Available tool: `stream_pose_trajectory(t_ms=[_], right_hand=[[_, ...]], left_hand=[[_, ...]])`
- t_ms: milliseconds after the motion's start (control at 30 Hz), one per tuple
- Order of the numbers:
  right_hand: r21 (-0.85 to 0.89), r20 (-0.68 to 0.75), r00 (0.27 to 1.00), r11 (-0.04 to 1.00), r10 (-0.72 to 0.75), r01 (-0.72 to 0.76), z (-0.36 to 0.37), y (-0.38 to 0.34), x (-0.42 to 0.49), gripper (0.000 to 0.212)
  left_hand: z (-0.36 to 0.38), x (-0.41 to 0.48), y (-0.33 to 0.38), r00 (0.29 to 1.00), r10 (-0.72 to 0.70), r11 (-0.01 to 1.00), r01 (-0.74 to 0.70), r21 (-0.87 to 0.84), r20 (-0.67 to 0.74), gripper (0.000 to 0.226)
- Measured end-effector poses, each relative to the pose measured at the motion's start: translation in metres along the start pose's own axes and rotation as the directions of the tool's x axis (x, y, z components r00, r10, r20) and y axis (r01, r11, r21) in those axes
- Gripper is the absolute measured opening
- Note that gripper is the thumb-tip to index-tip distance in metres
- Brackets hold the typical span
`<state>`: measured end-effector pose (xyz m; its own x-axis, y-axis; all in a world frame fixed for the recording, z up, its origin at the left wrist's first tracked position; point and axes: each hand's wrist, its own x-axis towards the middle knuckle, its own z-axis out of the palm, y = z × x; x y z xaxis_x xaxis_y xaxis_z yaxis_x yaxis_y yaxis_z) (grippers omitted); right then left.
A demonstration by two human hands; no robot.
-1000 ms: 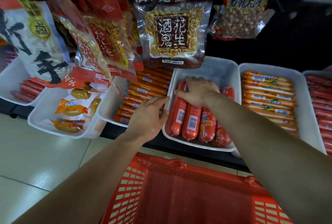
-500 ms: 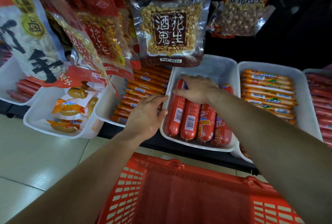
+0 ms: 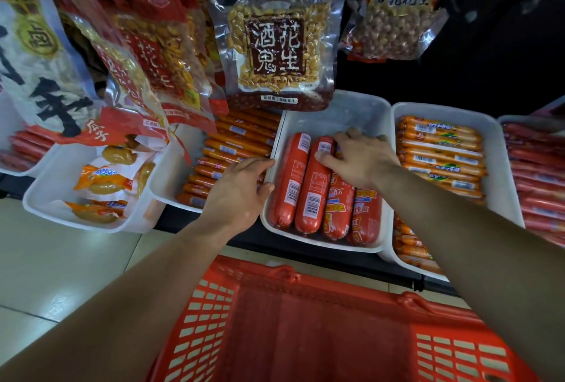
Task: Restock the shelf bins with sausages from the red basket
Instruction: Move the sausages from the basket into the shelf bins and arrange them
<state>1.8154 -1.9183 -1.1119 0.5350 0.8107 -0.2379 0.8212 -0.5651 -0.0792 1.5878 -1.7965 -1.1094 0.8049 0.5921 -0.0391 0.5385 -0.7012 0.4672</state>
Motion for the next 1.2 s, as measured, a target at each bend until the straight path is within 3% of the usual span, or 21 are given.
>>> stream_pose_trajectory(t_ms=[333, 500, 667, 900, 967, 1067, 1133, 1200], right_hand=[[0.043, 0.020, 0.997, 0.996, 0.075, -0.076, -0.001, 0.001, 0.011, 0.078], [0.115, -0.055, 0.998, 0.993, -0.007, 0.013, 0.004, -0.009, 0.008, 0.061], [0.111, 0.003, 1.000, 0.994, -0.009, 0.008, -0.002, -0.022, 0.012, 0.061], [0.078, -0.205, 0.979, 0.997, 0.008, 0.008, 0.005, -0.026, -0.008, 0.058], [0.113, -0.158, 0.987, 0.994, 0.015, 0.003, 0.005, -0.025, -0.022, 0.063], [0.050, 0.033, 0.995, 0.994, -0.098, 0.096, 0.006, -0.014, -0.050, 0.075], [0.024, 0.119, 0.978, 0.985, -0.170, 0.169, 0.003, -0.002, -0.074, 0.078], [0.062, 0.135, 0.977, 0.985, -0.167, 0.160, -0.003, 0.015, -0.104, 0.077]], left_hand=[[0.000, -0.001, 0.001, 1.000, -0.015, 0.999, 0.015, -0.038, -0.008, 0.049], [0.001, -0.001, -0.002, 1.000, -0.020, 0.998, 0.020, -0.064, 0.001, 0.049], [0.001, 0.000, -0.002, 1.000, -0.012, 0.998, 0.012, -0.062, 0.001, 0.049], [-0.006, -0.003, 0.002, 0.999, 0.014, 1.000, -0.014, -0.012, 0.035, 0.050], [-0.012, -0.007, 0.011, 0.996, 0.010, 0.997, -0.016, 0.075, 0.085, 0.056], [-0.024, -0.014, 0.032, 0.978, -0.079, 0.980, 0.040, 0.197, 0.195, 0.068], [-0.030, -0.019, 0.048, 0.959, -0.133, 0.972, 0.077, 0.221, 0.250, 0.071], [-0.035, -0.025, 0.064, 0.957, -0.095, 0.973, 0.032, 0.227, 0.273, 0.067]])
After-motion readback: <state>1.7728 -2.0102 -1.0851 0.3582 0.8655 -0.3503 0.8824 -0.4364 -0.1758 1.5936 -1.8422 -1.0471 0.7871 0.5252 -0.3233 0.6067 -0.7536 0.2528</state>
